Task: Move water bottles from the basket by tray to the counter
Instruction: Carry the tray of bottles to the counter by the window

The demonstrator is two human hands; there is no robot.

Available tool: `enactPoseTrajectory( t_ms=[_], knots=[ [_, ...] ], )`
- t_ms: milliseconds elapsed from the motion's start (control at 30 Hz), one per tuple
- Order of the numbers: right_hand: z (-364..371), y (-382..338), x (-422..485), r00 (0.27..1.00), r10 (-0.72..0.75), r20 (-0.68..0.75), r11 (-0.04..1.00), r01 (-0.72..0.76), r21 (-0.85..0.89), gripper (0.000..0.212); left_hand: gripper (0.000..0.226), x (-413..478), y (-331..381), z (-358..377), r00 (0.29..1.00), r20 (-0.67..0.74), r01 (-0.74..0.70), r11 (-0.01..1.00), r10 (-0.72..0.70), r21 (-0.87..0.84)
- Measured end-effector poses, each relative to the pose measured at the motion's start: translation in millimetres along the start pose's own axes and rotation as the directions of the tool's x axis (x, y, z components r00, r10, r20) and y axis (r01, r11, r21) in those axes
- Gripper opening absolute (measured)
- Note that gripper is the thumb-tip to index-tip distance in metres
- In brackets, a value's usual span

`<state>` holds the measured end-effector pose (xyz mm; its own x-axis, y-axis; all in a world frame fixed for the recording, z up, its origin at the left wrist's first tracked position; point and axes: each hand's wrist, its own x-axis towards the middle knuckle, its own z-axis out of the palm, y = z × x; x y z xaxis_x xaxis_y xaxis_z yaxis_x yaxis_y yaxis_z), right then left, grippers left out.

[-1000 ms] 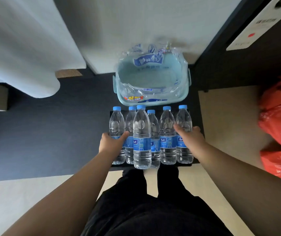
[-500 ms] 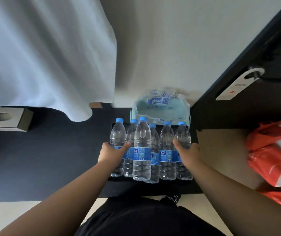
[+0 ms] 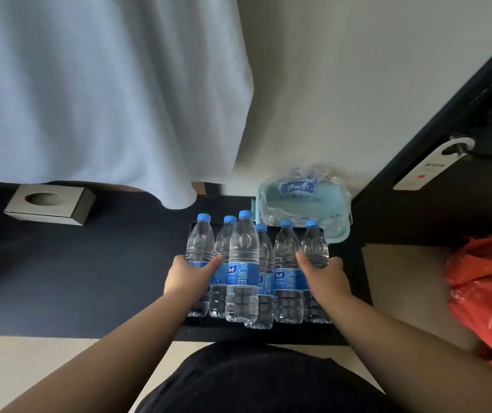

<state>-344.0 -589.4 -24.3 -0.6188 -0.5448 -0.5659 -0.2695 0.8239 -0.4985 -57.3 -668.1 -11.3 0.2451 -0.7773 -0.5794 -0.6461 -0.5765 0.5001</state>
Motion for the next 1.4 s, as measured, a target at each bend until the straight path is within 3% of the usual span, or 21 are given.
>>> enactPoseTrajectory(
  t_ms=[167,533,700,1100,1400],
  knots=[
    [3,5,-9,0.997,-0.064,0.033,0.996,0.066,-0.063,0.104,0.076,-27,-32,3,0.998,-0.042,0.042,0.997,-0.045,-0.069],
    [8,47,-52,0.973,-0.19,0.129,0.946,0.216,-0.242,0.098,0.087,-114,-129,28,0.978,-0.103,0.154,0.96,-0.182,-0.235],
    [21,50,-75,0.952,-0.242,0.188,0.92,0.287,-0.268,0.092,0.069,-143,-163,23,0.965,-0.15,0.158,0.931,-0.217,-0.329],
    [86,8,-141,0.865,-0.385,0.321,0.8,0.487,-0.352,0.092,0.073,-170,-241,-26,0.898,-0.24,0.23,0.858,-0.369,-0.459],
    [183,-30,-231,0.781,-0.431,0.453,0.72,0.6,-0.349,0.095,0.072,-181,-344,-99,0.834,-0.287,0.263,0.797,-0.471,-0.544]
  ],
)
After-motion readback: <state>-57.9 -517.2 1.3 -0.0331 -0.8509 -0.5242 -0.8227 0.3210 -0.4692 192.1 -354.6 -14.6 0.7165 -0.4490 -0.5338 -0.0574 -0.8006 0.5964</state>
